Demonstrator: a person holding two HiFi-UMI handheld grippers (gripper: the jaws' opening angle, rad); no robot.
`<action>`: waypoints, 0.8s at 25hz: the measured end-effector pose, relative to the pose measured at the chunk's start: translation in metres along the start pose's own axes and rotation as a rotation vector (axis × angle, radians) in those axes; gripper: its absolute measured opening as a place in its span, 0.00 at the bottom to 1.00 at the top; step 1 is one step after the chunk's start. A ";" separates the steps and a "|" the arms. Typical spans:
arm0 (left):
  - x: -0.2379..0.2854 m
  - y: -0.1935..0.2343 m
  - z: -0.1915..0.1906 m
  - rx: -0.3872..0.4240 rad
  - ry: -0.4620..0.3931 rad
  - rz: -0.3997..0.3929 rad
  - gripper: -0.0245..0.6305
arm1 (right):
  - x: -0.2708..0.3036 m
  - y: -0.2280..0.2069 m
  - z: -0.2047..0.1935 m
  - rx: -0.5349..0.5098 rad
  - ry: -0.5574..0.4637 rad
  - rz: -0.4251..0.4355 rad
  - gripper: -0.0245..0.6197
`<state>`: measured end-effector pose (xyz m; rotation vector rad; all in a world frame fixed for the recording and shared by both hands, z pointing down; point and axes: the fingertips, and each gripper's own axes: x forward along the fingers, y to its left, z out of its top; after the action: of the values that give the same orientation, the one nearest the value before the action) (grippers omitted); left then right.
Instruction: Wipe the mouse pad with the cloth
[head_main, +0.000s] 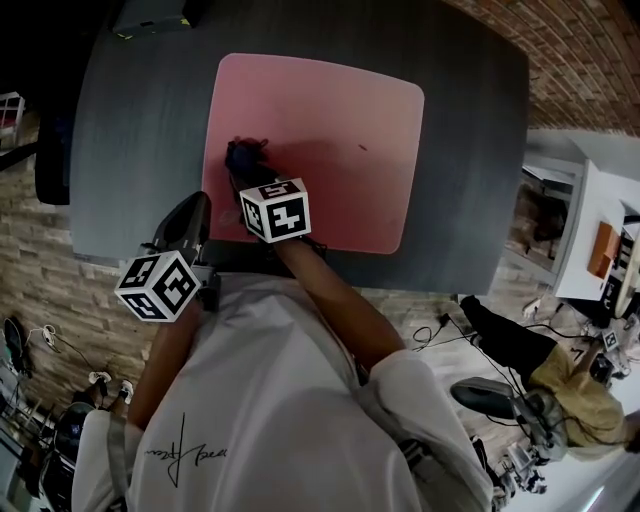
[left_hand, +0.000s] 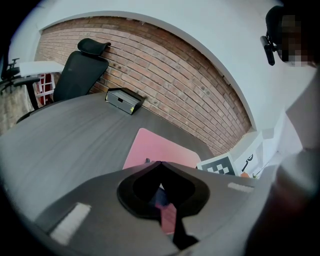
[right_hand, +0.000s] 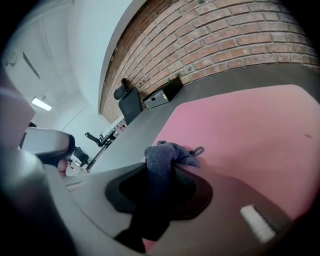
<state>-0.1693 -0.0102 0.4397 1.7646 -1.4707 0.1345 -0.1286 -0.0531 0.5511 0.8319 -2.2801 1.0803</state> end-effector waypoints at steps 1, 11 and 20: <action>0.000 0.000 0.000 0.002 0.001 -0.002 0.04 | 0.000 -0.001 0.001 0.003 -0.003 -0.003 0.20; 0.004 -0.007 -0.003 0.011 0.010 -0.013 0.04 | -0.009 -0.019 0.007 0.017 -0.022 -0.032 0.20; 0.004 -0.011 -0.005 0.015 0.012 -0.028 0.04 | -0.020 -0.034 0.008 0.020 -0.032 -0.066 0.20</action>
<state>-0.1565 -0.0101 0.4398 1.7926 -1.4392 0.1419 -0.0926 -0.0701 0.5512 0.9321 -2.2547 1.0698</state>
